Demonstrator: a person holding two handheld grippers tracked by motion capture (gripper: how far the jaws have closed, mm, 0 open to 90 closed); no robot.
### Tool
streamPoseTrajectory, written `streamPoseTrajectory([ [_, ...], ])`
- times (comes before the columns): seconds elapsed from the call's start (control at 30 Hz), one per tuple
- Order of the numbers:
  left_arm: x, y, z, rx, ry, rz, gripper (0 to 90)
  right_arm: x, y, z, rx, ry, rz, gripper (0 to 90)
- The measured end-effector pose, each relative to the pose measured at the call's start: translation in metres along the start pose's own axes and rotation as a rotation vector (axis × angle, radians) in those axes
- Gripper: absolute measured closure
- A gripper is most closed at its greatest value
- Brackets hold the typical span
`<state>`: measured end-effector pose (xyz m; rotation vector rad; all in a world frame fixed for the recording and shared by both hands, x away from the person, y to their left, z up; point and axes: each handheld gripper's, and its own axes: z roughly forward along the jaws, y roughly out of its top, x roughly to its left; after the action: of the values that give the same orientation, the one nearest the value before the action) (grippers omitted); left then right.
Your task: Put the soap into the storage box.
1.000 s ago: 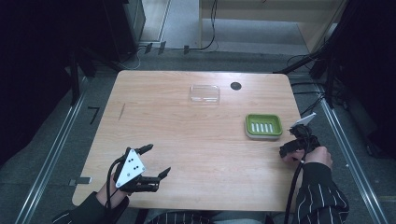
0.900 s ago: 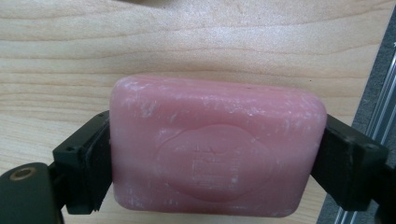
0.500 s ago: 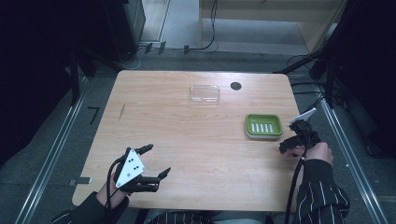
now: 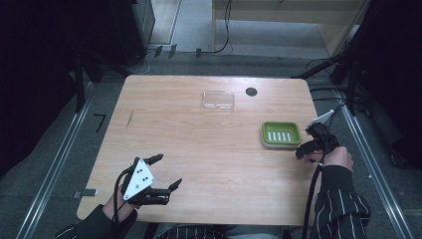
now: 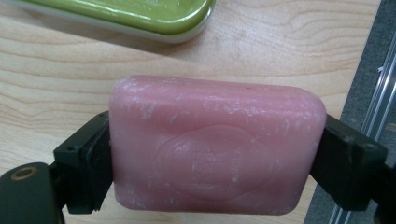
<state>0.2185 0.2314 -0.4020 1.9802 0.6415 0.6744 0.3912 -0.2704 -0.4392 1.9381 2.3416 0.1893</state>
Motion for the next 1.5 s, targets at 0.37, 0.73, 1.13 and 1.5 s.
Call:
streamPoseTrajectory([
  [0.37, 0.000, 0.000, 0.000, 0.001, 0.001, -0.001, 14.0, 0.002, 0.005, -0.011, -0.024, -0.001, -0.010, 12.6],
  [0.73, 0.000, 0.000, 0.000, 0.001, 0.002, -0.001, 14.0, 0.005, 0.014, -0.018, -0.045, -0.002, -0.016, 12.7],
  [1.13, 0.000, 0.000, 0.000, 0.001, 0.002, -0.007, 14.0, 0.016, 0.027, -0.021, -0.056, -0.006, -0.049, 12.7],
  [1.5, 0.000, -0.001, -0.001, 0.002, 0.002, -0.004, 14.0, 0.018, 0.036, -0.026, -0.066, -0.001, -0.061, 12.8],
])
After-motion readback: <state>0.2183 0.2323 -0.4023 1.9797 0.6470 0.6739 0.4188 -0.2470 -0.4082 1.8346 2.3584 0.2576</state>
